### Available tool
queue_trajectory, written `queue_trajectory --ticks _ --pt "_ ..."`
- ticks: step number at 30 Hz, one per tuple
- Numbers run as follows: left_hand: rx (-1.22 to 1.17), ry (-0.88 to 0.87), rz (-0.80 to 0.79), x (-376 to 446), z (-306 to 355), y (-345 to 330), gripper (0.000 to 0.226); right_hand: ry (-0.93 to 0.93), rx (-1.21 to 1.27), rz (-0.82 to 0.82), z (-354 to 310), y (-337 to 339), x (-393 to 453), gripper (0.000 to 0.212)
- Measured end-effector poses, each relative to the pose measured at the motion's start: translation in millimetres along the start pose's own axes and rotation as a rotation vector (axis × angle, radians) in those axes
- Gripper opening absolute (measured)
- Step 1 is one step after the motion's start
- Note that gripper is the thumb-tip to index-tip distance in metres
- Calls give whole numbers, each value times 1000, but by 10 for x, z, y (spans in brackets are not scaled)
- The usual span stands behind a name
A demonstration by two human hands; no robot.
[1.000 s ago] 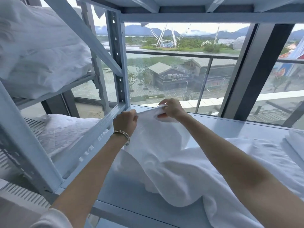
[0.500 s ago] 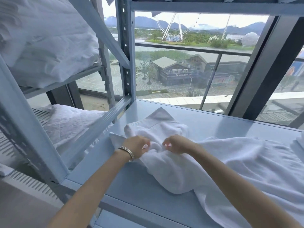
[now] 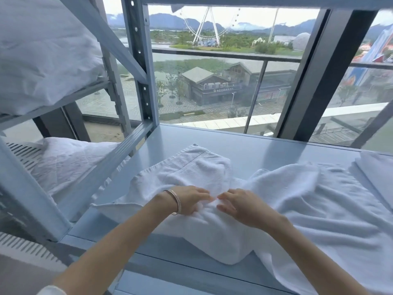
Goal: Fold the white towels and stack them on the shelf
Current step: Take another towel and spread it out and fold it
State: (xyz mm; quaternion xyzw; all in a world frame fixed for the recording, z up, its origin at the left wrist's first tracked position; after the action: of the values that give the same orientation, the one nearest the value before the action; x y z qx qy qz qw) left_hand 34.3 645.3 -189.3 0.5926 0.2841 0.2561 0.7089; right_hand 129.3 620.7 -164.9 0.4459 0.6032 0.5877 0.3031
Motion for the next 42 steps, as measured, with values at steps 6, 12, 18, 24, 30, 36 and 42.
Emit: queue_trajectory --ticks 6,12,18,24,30,36,42 --pt "145 91 -73 210 -384 -154 56 53 -188 128 108 -17 -324 42" --pt "227 368 -141 239 -724 -77 52 7 -182 123 105 147 -451 34" --pt "446 393 -19 240 -319 93 53 -245 1 -76 464 292 -559 38" --pt "159 2 72 367 469 115 52 -201 -82 -181 623 -27 -178 26" --pt "117 123 19 334 296 -41 59 -279 -171 -375 1087 -364 213 62" --pt "-69 222 -53 292 231 -259 77 -271 -70 -199 1107 -216 447 58" --pt "-41 412 -1 534 -185 -241 77 -230 -105 -111 616 -108 -204 36"
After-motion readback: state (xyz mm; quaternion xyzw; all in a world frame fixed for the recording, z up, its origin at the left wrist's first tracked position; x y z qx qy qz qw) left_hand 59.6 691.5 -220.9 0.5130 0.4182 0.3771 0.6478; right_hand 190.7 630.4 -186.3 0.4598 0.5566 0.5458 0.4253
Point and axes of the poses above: each hand's wrist, its own x-axis towards the middle knuckle, its own y-axis out of the back of the hand, z = x × y, the point moved 9 cm from there along x, towards the middle knuckle, and after that the axes turned 9 degrees about z, right-handed, at the moved point
